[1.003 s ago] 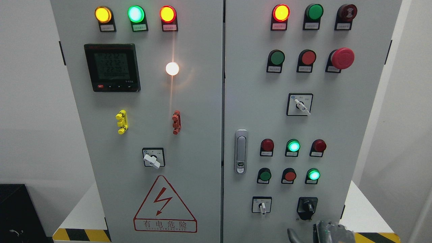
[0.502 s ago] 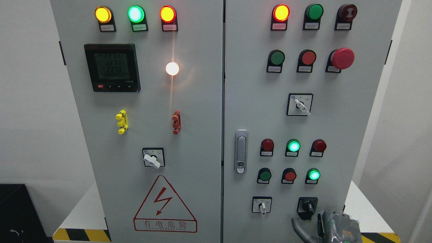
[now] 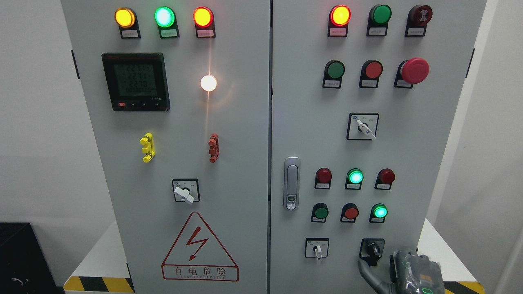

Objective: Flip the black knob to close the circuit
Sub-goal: 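Raise the right hand up toward the black rotary knob, then close the right hand fingers around the black rotary knob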

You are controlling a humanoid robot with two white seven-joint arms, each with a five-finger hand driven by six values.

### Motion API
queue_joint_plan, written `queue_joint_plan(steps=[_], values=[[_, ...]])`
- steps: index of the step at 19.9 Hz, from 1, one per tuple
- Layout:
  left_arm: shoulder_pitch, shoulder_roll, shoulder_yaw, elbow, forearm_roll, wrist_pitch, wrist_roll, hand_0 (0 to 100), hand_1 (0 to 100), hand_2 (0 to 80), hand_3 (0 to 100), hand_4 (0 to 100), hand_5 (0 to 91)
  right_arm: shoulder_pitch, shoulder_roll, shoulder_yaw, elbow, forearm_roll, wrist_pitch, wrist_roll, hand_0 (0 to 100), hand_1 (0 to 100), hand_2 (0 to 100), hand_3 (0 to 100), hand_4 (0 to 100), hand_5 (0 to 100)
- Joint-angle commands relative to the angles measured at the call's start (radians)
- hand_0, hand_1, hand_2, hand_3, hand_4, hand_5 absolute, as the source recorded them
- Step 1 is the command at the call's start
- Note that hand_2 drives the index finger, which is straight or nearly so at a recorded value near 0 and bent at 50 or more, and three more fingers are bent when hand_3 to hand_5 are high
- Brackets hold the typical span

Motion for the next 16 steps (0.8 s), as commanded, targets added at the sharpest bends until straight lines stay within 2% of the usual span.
queue_joint_plan(steps=[1, 12, 16], values=[[0.023, 0.000, 0.000, -0.029, 0.000, 0.001, 0.000, 12, 56, 0.0, 0, 0, 0.0, -0.009, -0.002, -0.009, 0.011, 0.021, 0.007, 0.001, 0, 0, 97, 100, 98, 100], [0.023, 0.000, 0.000, -0.029, 0.000, 0.001, 0.000, 12, 56, 0.0, 0, 0, 0.0, -0.001, -0.002, -0.011, 0.009, 0.022, 0.010, 0.001, 0, 0, 97, 100, 98, 100], [0.023, 0.000, 0.000, -0.029, 0.000, 0.001, 0.000, 12, 56, 0.0, 0, 0, 0.0, -0.001, -0.004, -0.029, 0.008, 0.022, 0.008, 0.001, 0, 0, 97, 100, 99, 100]])
